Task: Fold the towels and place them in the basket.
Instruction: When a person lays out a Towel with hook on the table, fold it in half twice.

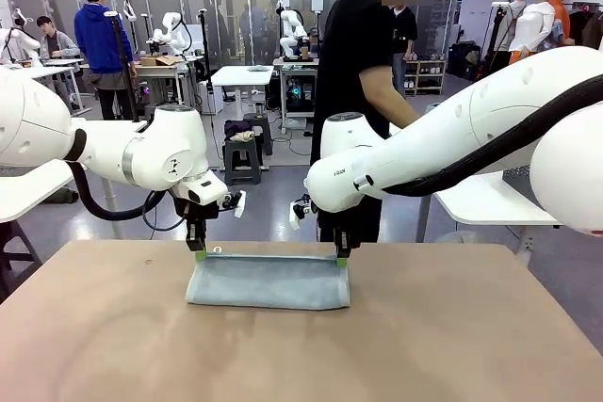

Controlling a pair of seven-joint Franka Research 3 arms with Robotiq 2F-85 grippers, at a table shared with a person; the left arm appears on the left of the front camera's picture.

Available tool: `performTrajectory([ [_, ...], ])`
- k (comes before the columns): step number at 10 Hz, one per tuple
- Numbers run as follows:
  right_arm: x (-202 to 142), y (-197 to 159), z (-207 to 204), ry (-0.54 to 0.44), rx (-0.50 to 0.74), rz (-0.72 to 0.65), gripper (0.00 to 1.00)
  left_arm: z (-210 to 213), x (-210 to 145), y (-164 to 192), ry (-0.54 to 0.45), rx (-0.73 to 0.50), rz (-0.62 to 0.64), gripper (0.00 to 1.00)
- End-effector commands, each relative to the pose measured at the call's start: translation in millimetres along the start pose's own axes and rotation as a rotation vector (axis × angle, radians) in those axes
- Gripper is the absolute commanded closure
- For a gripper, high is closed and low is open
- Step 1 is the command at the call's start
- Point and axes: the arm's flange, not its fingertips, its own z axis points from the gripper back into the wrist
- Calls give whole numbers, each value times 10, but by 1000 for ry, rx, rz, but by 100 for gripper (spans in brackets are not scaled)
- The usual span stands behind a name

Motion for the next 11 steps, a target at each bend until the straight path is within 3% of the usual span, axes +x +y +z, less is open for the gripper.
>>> performTrajectory([
  [1,-71,-12,11,21,-57,41,53,18,-63,-23,14,60,10,53],
  [2,-85,-1,26,27,-90,51,71,16,-89,-54,16,90,15,69],
  [3,-93,9,51,27,-93,46,34,30,-108,-79,29,109,15,34],
  [4,-90,69,140,10,-87,36,51,130,-127,-149,9,99,6,48],
  [5,-68,194,297,0,-67,11,17,313,-152,-266,-16,65,-10,48],
  [9,-118,918,1258,-66,-36,-199,17,1289,-464,-861,-115,-44,-7,48],
  [11,-188,1315,1555,-80,-61,-378,17,1518,-835,-1068,-257,-24,-14,48],
])
